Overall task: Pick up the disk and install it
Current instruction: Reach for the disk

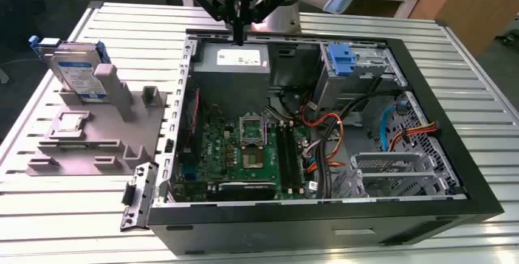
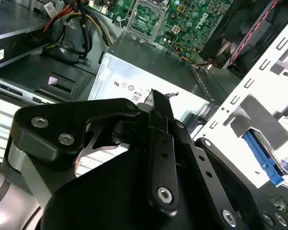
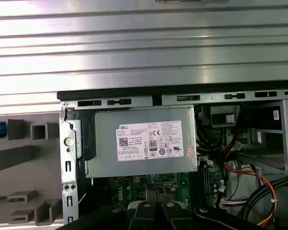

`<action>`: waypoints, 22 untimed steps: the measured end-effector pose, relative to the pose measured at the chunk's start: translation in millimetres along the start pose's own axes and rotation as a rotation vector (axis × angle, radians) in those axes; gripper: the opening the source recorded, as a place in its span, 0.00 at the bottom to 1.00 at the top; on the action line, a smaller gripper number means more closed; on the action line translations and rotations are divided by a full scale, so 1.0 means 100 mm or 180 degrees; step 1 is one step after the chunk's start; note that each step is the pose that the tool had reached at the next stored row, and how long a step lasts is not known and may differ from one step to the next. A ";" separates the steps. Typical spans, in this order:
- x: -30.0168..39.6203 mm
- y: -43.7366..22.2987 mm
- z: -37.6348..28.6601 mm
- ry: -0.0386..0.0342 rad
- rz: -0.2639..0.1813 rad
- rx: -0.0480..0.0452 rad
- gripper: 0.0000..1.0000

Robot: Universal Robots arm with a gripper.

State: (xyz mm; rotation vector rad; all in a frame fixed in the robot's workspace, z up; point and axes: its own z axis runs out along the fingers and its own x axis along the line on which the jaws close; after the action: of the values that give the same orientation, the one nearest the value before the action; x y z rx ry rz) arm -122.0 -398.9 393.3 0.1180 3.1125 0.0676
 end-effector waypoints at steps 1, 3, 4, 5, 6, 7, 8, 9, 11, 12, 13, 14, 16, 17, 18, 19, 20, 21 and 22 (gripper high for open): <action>0.000 0.000 0.000 0.0000 0.0000 0.0000 0.10; 0.000 0.000 0.000 0.0000 0.0000 0.0000 0.10; 0.000 0.000 0.000 0.0000 0.0000 0.0000 0.10; 0.000 0.000 0.000 0.0000 0.0000 0.0000 0.10; 0.003 0.000 0.000 0.0000 0.0000 0.0000 0.10; 0.006 0.000 0.001 0.0000 0.0000 0.0000 0.10; 0.010 -0.001 0.000 0.0000 0.0000 0.0000 0.10; 0.014 -0.001 0.000 0.0000 0.0000 0.0000 0.10; 0.022 -0.002 0.000 0.0000 0.0000 0.0000 0.10; 0.026 -0.002 0.000 0.0000 0.0000 0.0000 0.10; 0.030 -0.002 -0.001 0.0000 0.0000 0.0000 0.10; 0.037 -0.003 0.000 0.0000 0.0000 0.0000 0.10; 0.045 -0.003 0.000 0.0000 0.0000 0.0000 0.10; 0.050 -0.004 0.000 0.0000 0.0000 0.0000 0.10; 0.053 -0.004 0.000 0.0000 0.0000 0.0000 0.10; 0.056 -0.004 0.000 0.0000 0.0000 0.0000 0.10; 0.060 -0.005 0.000 0.0000 0.0000 0.0000 0.10; 0.064 -0.005 0.000 0.0000 0.0000 0.0000 0.10; 0.067 -0.005 0.000 0.0000 0.0000 0.0000 0.10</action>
State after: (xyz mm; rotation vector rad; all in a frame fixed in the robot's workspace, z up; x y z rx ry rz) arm -128.7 -398.9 393.1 0.1181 3.1124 0.0676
